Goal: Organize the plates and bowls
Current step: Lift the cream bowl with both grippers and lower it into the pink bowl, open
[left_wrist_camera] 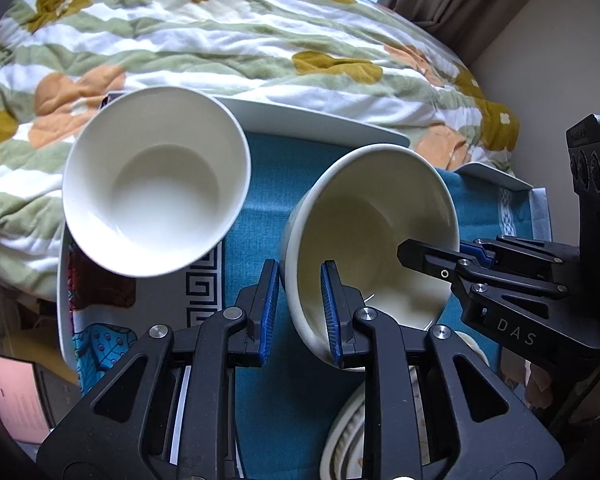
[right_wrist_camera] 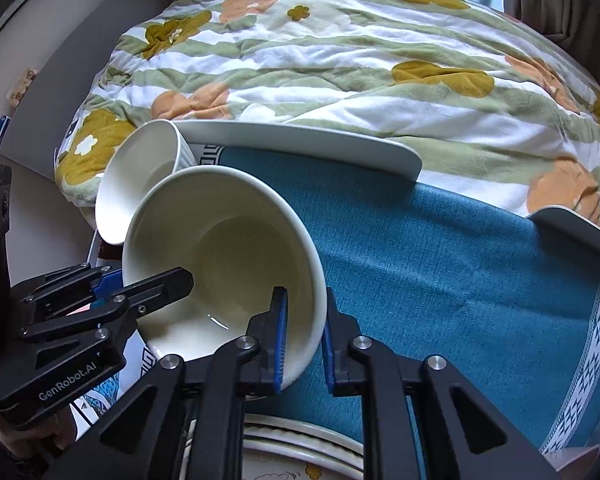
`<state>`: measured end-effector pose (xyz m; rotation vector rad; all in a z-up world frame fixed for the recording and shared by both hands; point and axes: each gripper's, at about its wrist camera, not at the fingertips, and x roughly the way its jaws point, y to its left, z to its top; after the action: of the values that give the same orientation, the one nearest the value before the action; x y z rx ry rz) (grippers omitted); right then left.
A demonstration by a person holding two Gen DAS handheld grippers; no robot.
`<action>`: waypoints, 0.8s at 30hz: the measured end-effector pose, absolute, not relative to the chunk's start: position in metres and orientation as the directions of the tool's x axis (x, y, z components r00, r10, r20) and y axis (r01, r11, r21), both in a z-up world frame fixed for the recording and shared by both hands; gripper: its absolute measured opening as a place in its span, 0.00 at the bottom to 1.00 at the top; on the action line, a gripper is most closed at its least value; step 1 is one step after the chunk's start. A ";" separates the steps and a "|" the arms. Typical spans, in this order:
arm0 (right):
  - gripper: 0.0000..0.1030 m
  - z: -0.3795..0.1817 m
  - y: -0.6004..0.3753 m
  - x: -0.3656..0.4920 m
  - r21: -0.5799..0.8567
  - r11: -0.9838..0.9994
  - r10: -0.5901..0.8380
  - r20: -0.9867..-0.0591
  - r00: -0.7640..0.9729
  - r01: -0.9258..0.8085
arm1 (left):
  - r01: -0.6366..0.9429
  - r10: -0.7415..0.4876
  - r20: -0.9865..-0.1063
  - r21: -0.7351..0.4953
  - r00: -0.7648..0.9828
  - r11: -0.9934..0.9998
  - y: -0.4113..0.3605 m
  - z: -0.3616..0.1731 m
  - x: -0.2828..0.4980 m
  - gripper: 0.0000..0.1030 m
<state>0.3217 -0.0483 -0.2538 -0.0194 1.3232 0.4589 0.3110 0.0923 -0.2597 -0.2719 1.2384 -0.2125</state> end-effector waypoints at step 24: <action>0.14 -0.173 -0.263 0.219 0.226 0.945 0.284 -0.924 0.257 -0.235 | 0.173 -0.375 -0.870 -0.335 0.322 0.926 -0.143 -0.180 0.223 0.19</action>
<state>0.2192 -0.2633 -0.1726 0.0449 1.2633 0.3525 0.2228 -0.1431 -0.1802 -0.1939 1.1919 -0.3621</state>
